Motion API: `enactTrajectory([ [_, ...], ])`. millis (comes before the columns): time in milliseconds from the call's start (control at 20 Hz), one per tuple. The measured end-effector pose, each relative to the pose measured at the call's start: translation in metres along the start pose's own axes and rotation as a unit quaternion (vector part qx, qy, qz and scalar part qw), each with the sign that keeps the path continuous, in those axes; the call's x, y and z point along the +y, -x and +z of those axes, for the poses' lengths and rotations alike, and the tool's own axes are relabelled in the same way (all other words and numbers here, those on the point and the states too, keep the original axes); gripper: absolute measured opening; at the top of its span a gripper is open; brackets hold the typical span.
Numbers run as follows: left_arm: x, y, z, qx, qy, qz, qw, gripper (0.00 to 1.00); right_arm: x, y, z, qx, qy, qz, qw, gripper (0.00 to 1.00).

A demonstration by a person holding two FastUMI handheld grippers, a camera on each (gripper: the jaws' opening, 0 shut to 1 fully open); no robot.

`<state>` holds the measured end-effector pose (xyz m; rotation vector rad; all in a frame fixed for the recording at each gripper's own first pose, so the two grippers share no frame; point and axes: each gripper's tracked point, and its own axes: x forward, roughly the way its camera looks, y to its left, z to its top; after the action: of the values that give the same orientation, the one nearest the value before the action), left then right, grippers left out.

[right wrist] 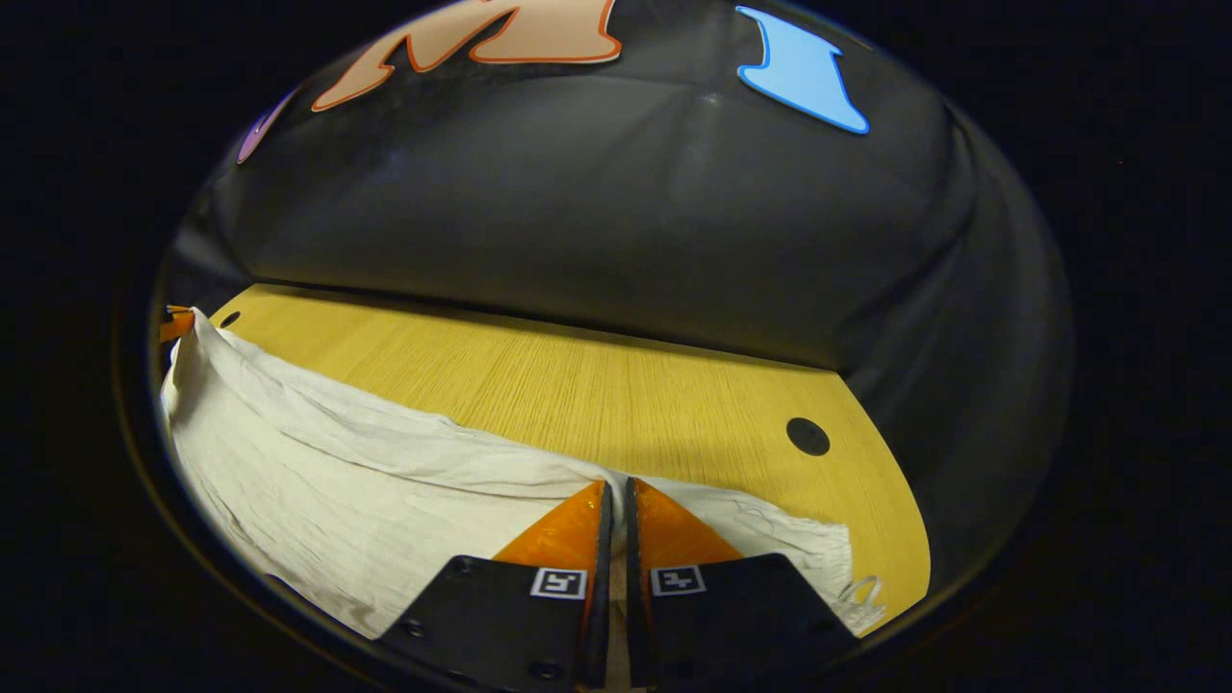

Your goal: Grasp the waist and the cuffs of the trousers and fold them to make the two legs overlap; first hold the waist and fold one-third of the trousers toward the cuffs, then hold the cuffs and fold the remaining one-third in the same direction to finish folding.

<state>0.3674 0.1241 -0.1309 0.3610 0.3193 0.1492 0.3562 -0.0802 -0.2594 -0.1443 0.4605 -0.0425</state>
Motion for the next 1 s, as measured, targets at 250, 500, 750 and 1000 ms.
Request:
enactTrajectory([
  [250,-0.033,0.000,0.023,-0.037,0.071,-0.046,0.996,1.00,-0.013,0.023,0.022,-0.017,-0.063,0.018,0.998,0.99],
  [500,-0.040,0.046,0.059,-0.062,0.097,-0.064,0.991,0.97,-0.095,0.083,0.059,-0.066,-0.117,-0.037,0.990,0.98],
  [750,-0.035,0.077,0.085,-0.080,0.101,-0.073,0.989,0.97,-0.192,0.140,0.019,-0.035,-0.141,-0.116,0.983,0.98],
  [1000,-0.026,0.124,0.072,-0.076,0.090,-0.062,0.991,0.96,-0.211,0.167,-0.051,0.017,-0.193,-0.129,0.972,0.94],
])
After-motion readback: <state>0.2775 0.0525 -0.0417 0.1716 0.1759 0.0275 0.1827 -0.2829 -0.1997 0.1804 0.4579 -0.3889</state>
